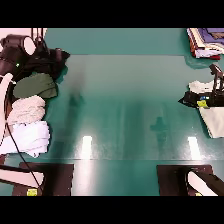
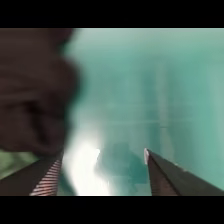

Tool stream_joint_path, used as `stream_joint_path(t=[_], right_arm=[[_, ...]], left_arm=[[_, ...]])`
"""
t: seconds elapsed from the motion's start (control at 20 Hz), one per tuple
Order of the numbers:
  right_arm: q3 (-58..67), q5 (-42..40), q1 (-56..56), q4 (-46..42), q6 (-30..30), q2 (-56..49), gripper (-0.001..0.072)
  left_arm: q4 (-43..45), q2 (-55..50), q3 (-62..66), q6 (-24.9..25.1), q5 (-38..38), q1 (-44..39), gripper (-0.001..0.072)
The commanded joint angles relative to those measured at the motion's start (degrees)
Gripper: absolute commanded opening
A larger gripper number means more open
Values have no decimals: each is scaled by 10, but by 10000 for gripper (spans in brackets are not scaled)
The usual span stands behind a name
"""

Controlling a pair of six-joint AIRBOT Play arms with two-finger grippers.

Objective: Fold the shirts.

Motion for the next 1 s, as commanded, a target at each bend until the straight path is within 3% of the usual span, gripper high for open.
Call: stream_joint_path(t=[0.0, 0.4, 0.45, 0.5, 0.55, 0.6, 0.75, 0.95], right_arm=[[0, 1, 1, 0, 0, 0, 19], [0, 0, 1, 0, 0, -1, 20], [0, 1, 1, 0, 0, -1, 19], [0, 0, 1, 0, 0, -1, 20], [0, 1, 1, 0, 0, -1, 20], [0, 1, 1, 0, 0, -1, 19], [1, -5, 0, 30, 0, 0, 20], [79, -24, 0, 70, -2, 0, 20]], left_arm=[[25, -70, 0, -36, 50, 63, 619], [14, -142, 1, -36, 100, 92, 616], [14, -141, 1, -37, 101, 92, 493], [14, -141, 2, -36, 99, 92, 228], [12, -141, 5, -37, 84, 92, 94], [11, -141, 15, -37, 59, 92, 28], [-20, -121, 77, -38, -19, 91, 27], [-38, -1, 182, -7, -26, 53, 27]])
